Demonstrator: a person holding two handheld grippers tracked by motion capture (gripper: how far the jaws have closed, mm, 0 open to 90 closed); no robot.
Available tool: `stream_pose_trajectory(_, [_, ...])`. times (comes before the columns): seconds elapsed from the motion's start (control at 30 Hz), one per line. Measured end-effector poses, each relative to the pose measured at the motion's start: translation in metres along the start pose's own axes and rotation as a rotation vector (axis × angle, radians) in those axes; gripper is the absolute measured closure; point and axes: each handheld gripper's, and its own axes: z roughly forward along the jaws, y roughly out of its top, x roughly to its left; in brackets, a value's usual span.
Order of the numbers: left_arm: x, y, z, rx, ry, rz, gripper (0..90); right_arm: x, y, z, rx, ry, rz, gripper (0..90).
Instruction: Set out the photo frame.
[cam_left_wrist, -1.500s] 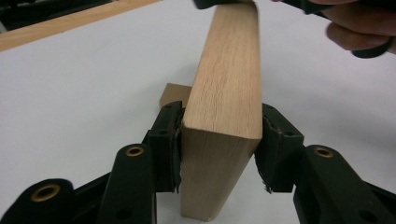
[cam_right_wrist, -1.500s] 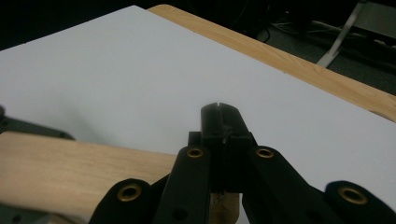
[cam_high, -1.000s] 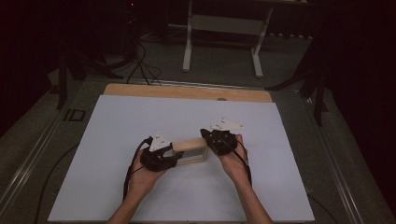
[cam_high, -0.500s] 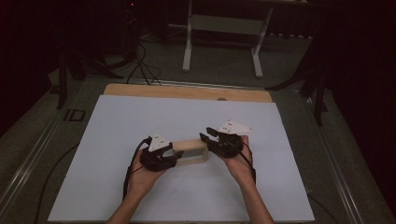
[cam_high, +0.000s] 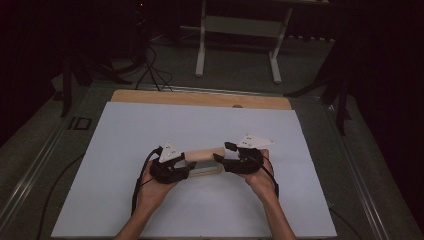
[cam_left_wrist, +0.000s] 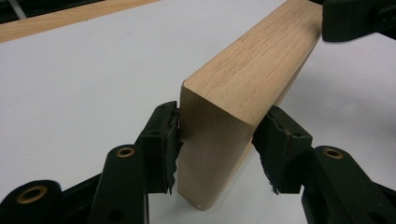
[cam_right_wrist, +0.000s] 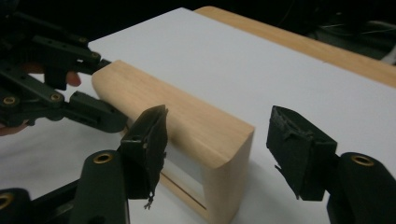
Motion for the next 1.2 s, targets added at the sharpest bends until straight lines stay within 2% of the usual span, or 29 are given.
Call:
stream_pose_trajectory(0.1, [0.000, 0.000, 0.000, -0.001, 0.002, 0.000, 51.2, 0.000, -0.002, 0.005, 0.020, 0.009, -0.022, 35.2])
stream_pose_trajectory(0.27, [0.000, 0.000, 0.000, -0.002, 0.002, 0.002, 52.1, -0.002, -0.006, 0.010, 0.024, 0.038, -0.025, 34.2])
stream_pose_trajectory(0.53, [0.000, 0.000, -0.001, -0.003, 0.011, 0.008, 53.3, -0.002, -0.011, 0.014, 0.048, 0.046, -0.034, 33.0])
stream_pose_trajectory(0.73, [0.001, 0.001, -0.001, 0.003, 0.016, 0.037, 54.7, -0.003, -0.016, 0.017, 0.063, 0.033, -0.037, 36.9])
stream_pose_trajectory(0.83, [0.003, 0.002, 0.000, 0.004, 0.011, 0.033, 54.8, -0.003, -0.015, 0.016, 0.053, 0.006, -0.041, 43.3])
stream_pose_trajectory(1.2, [0.010, 0.005, 0.003, 0.004, -0.005, 0.004, 52.4, -0.004, -0.016, 0.014, 0.042, 0.006, -0.036, 49.9])
